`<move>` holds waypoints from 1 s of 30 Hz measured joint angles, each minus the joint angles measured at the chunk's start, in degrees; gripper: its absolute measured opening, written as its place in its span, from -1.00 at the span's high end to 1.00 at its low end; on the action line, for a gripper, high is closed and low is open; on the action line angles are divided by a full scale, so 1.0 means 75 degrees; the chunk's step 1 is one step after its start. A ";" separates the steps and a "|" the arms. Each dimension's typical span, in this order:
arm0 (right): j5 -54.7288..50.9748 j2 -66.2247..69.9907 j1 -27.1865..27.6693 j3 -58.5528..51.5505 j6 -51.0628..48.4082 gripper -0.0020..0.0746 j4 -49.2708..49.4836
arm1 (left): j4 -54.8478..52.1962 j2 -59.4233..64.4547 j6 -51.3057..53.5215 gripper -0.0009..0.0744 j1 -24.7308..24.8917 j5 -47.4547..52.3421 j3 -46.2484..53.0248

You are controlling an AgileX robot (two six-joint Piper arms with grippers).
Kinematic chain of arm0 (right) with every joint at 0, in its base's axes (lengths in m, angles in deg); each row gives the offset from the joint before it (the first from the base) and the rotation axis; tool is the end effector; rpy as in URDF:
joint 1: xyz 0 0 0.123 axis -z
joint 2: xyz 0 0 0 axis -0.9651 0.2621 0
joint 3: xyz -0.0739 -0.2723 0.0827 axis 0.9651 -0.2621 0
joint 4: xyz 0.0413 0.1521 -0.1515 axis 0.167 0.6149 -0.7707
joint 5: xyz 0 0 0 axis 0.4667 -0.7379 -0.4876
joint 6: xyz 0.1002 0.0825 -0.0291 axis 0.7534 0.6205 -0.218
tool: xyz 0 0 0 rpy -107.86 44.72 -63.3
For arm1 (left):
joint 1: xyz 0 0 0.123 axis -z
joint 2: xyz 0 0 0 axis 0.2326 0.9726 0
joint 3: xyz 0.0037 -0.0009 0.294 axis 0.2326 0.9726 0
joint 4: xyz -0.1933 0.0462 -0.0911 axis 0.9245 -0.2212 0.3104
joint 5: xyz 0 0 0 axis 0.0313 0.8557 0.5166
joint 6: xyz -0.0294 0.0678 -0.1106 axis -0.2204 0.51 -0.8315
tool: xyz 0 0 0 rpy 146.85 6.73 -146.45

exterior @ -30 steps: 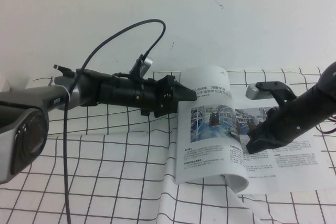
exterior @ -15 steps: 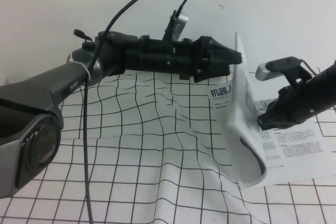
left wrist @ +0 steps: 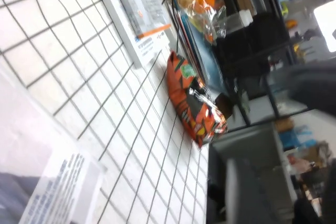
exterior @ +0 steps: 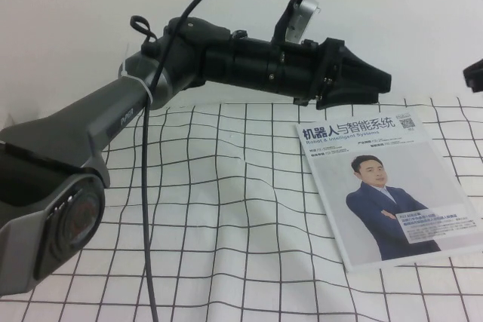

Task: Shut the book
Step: 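Close the open booklet and leave it lying on the table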

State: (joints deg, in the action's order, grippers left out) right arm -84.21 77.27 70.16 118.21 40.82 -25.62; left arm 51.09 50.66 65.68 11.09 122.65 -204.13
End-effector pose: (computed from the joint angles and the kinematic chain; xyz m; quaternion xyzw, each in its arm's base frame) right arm 0.3263 0.0593 0.3162 -0.1889 0.8938 0.0848 0.3978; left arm 0.4005 -0.3175 0.2791 0.1926 0.7339 -0.6382 0.1307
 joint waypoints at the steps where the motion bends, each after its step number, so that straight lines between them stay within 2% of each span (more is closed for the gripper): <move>1: -0.0071 -0.0317 0.0028 0.0000 0.0013 0.95 0.0000 | -0.0127 -0.0034 -0.0096 0.35 0.0000 0.0037 -0.0021; 3: -0.0271 -0.0854 0.0020 0.0000 -0.0002 0.95 0.0000 | -0.0477 -0.0169 -0.0197 0.70 0.0000 0.0085 -0.0039; 7: -0.0903 -0.1766 0.0020 0.0000 -0.0198 0.95 0.0015 | -0.1291 -0.0738 -0.0413 0.92 0.0018 0.0094 -0.0039; 10: -0.1366 -0.2325 0.0020 0.0000 -0.0261 0.95 0.0015 | -0.2522 -0.1643 -0.0757 0.96 0.0119 0.0154 -0.0053; 13: -0.1662 -0.2819 0.0020 -0.0004 -0.0286 0.95 0.0015 | -0.4485 -0.2673 -0.1445 0.97 0.0383 0.0277 -0.0086; 17: -0.1815 -0.3642 0.0020 -0.0272 -0.0519 0.95 0.0207 | -0.7039 -0.4019 -0.2378 0.97 0.0997 0.0450 0.0003; 20: -0.1935 -0.4485 0.0020 -0.0647 -0.0685 0.95 0.0276 | -0.7919 -0.5073 -0.2746 0.97 0.1489 0.0483 0.0418; 25: -0.2053 -0.6025 0.0020 -0.1564 -0.0754 0.95 0.0307 | -0.8520 -0.6835 -0.3287 0.97 0.2453 0.0411 0.1831; 30: -0.1936 -0.7669 0.0020 -0.2638 -0.0766 0.95 0.0374 | -0.9687 -0.8894 -0.4254 0.98 0.3555 -0.0826 0.4542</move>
State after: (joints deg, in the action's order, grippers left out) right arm -98.73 19.75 70.31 98.42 35.08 -22.81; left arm -21.57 -16.04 33.78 37.75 116.45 -170.07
